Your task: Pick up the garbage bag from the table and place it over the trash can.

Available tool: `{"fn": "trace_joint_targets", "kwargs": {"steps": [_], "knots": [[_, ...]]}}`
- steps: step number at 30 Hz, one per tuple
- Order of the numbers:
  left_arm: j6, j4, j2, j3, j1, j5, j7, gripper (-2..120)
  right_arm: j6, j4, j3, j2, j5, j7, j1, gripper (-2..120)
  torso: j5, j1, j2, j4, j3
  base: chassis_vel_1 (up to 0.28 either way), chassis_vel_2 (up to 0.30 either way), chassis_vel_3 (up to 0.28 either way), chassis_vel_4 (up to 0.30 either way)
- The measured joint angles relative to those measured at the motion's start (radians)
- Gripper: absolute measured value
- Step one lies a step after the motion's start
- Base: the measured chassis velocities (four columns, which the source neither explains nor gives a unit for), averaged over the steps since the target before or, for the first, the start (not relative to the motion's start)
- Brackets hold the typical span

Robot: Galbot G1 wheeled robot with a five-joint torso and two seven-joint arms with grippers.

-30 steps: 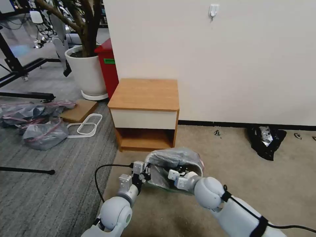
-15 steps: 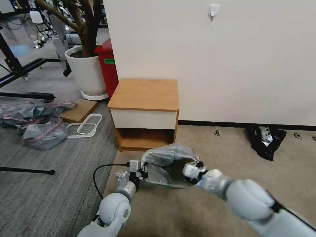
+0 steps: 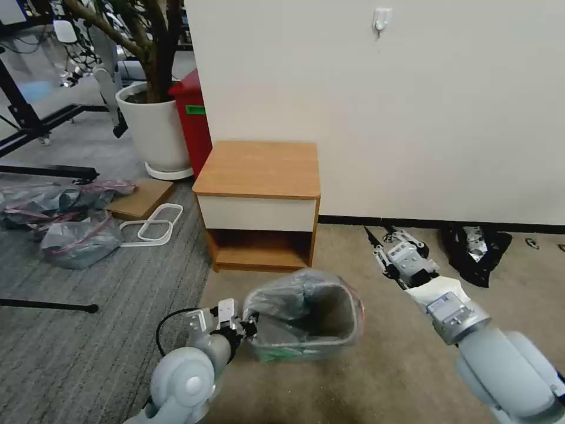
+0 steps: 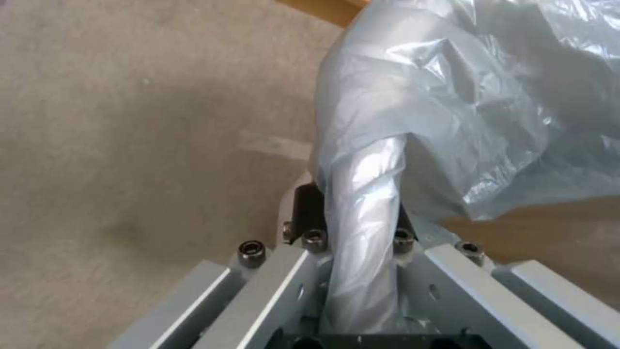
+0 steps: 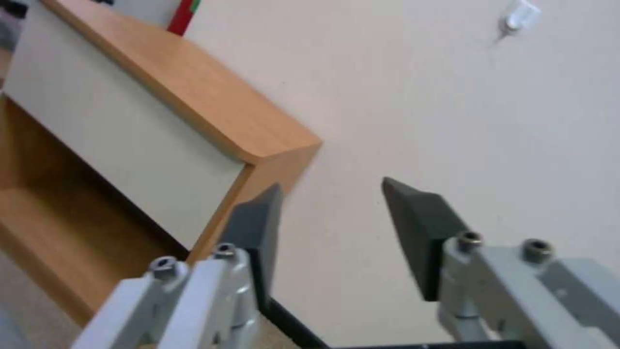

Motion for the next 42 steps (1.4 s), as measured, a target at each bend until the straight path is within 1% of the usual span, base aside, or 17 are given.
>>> {"fn": "trace_joint_targets", "kwargs": {"steps": [2, 3, 5, 11, 13, 19, 24, 27, 29, 31, 32, 34, 36, 37, 38, 41, 42], "knots": [[0.000, 0.013, 0.005, 0.002, -0.009, 0.000, -0.001, 1, 0.007, -0.008, -0.004, 0.019, -0.003, 0.012, -0.009, 55, -0.0001, 0.000, 0.000, -0.0001, 0.000, 0.000, 0.000, 0.000, 0.000], [0.000, 0.013, 0.005, 0.002, -0.009, 0.000, -0.001, 1, 0.007, -0.008, -0.004, 0.019, -0.003, 0.012, -0.009, 55, -0.0001, 0.000, 0.000, -0.0001, 0.000, 0.000, 0.000, 0.000, 0.000], [-0.001, 0.032, 0.007, 0.011, -0.020, 0.001, -0.001, 1, 0.018, -0.018, -0.009, 0.034, -0.008, 0.023, -0.012, 68, -0.0001, 0.000, 0.000, -0.0001, 0.000, 0.000, 0.000, 0.000, 0.000], [-0.001, 0.062, 0.002, 0.025, -0.037, 0.005, -0.007, 1, 0.021, -0.027, -0.013, 0.041, -0.011, 0.027, -0.016, 84, -0.0002, 0.000, 0.000, -0.0001, 0.000, 0.000, 0.000, 0.000, 0.000], [-0.001, 0.075, -0.002, 0.030, -0.041, 0.016, -0.009, 1, 0.021, -0.031, -0.014, 0.043, -0.011, 0.028, -0.016, 95, -0.0001, 0.000, 0.000, 0.0000, 0.000, 0.000, 0.000, 0.000, 0.000], [0.003, 0.084, -0.009, 0.034, -0.046, 0.025, -0.014, 1, 0.020, -0.039, -0.016, 0.048, -0.009, 0.028, -0.014, 100, 0.0003, 0.000, 0.000, 0.0000, 0.000, 0.000, 0.000, 0.000, 0.000], [0.004, 0.089, -0.014, 0.033, -0.048, 0.032, -0.014, 15, 0.020, -0.045, -0.019, 0.051, -0.001, 0.030, -0.016, 100, 0.0003, 0.000, 0.000, 0.0000, 0.000, 0.000, 0.000, 0.000, 0.000], [0.002, 0.091, -0.014, 0.034, -0.051, 0.037, -0.011, 29, 0.020, -0.052, -0.022, 0.055, 0.023, 0.040, -0.017, 100, 0.0000, 0.000, 0.000, 0.0000, 0.000, 0.000, 0.000, 0.000, 0.000], [0.001, 0.090, -0.014, 0.035, -0.051, 0.043, -0.007, 33, 0.019, -0.054, -0.022, 0.056, 0.031, 0.043, -0.018, 100, -0.0001, 0.000, 0.000, -0.0001, 0.000, 0.000, 0.000, 0.000, 0.000], [-0.003, 0.086, -0.011, 0.033, -0.049, 0.056, 0.009, 45, 0.018, -0.057, -0.020, 0.059, 0.040, 0.047, -0.020, 100, -0.0004, 0.000, 0.000, -0.0003, 0.000, 0.000, 0.000, 0.000, 0.000], [-0.003, 0.086, -0.011, 0.033, -0.049, 0.056, 0.009, 45, 0.018, -0.057, -0.020, 0.059, 0.040, 0.047, -0.020, 100, -0.0004, 0.000, 0.000, -0.0003, 0.000, 0.000, 0.000, 0.000, 0.000], [-0.018, 0.078, -0.008, 0.029, -0.041, 0.085, 0.035, 57, 0.017, -0.060, -0.017, 0.061, 0.048, 0.049, -0.021, 100, -0.0003, 0.000, 0.000, -0.0003, 0.000, 0.000, 0.000, 0.000, 0.000], [-0.020, 0.077, -0.007, 0.029, -0.040, 0.089, 0.039, 58, 0.017, -0.060, -0.017, 0.061, 0.049, 0.049, -0.021, 100, -0.0003, 0.000, 0.000, -0.0003, 0.000, 0.000, 0.000, 0.000, 0.000], [-0.028, 0.071, -0.006, 0.022, -0.033, 0.102, 0.061, 67, 0.016, -0.062, -0.014, 0.062, 0.064, 0.050, -0.021, 100, -0.0002, 0.000, 0.000, -0.0002, 0.000, 0.000, 0.000, 0.000, 0.000], [-0.028, 0.071, -0.006, 0.022, -0.033, 0.102, 0.061, 67, 0.016, -0.062, -0.014, 0.062, 0.064, 0.050, -0.021, 100, -0.0002, 0.000, 0.000, -0.0002, 0.000, 0.000, 0.000, 0.000, 0.000], [-0.064, 0.060, -0.004, 0.002, -0.014, 0.142, 0.140, 83, 0.016, -0.070, -0.008, 0.062, 0.126, 0.052, -0.015, 100, -0.0001, 0.000, 0.000, -0.0001, 0.000, 0.000, 0.000, 0.000, 0.000], [-0.064, 0.060, -0.004, 0.002, -0.014, 0.142, 0.140, 83, 0.016, -0.070, -0.008, 0.062, 0.126, 0.052, -0.015, 100, -0.0001, 0.000, 0.000, -0.0001, 0.000, 0.000, 0.000, 0.000, 0.000]]}}
